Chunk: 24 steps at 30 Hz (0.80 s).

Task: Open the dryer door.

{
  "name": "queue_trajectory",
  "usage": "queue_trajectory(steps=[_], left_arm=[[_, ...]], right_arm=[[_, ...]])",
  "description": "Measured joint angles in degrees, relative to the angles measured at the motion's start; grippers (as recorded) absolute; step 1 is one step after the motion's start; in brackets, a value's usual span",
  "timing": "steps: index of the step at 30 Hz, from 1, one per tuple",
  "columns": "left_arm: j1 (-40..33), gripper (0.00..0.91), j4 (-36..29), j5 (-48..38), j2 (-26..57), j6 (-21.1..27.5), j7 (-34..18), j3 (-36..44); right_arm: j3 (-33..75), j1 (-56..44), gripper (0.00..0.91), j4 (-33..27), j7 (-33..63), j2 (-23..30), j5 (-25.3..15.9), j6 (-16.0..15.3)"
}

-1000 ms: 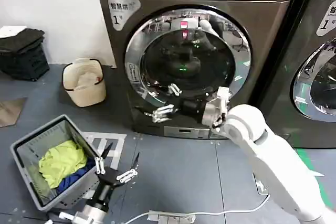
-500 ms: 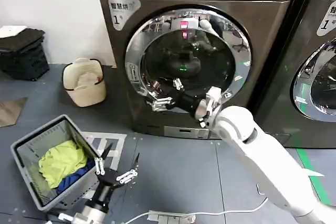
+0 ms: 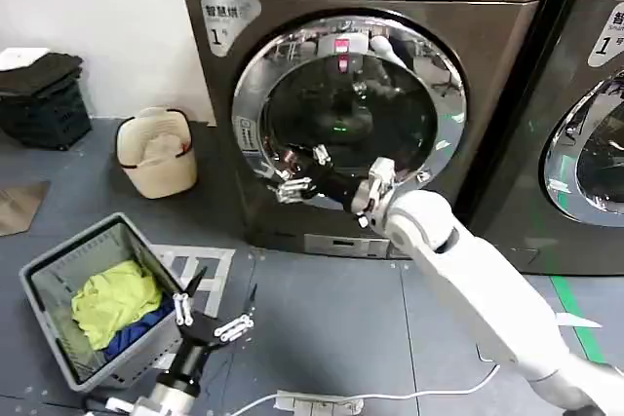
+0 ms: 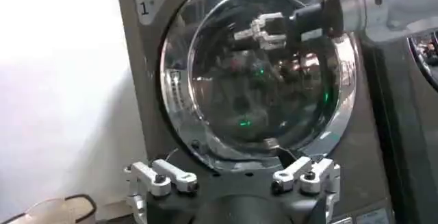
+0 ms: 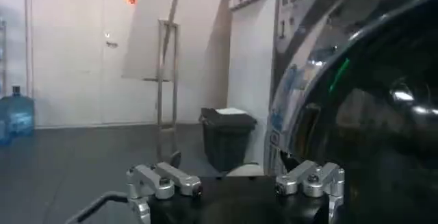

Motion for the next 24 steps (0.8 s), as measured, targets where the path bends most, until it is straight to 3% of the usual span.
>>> queue_trajectory(steps=[24], left_arm=[[0.31,0.907,-0.41,-0.01,-0.10,-0.10,-0.01,-0.05]], right_arm=[[-2.48,4.06,0.907,-6.71,0.30,3.65,-0.15,0.35]])
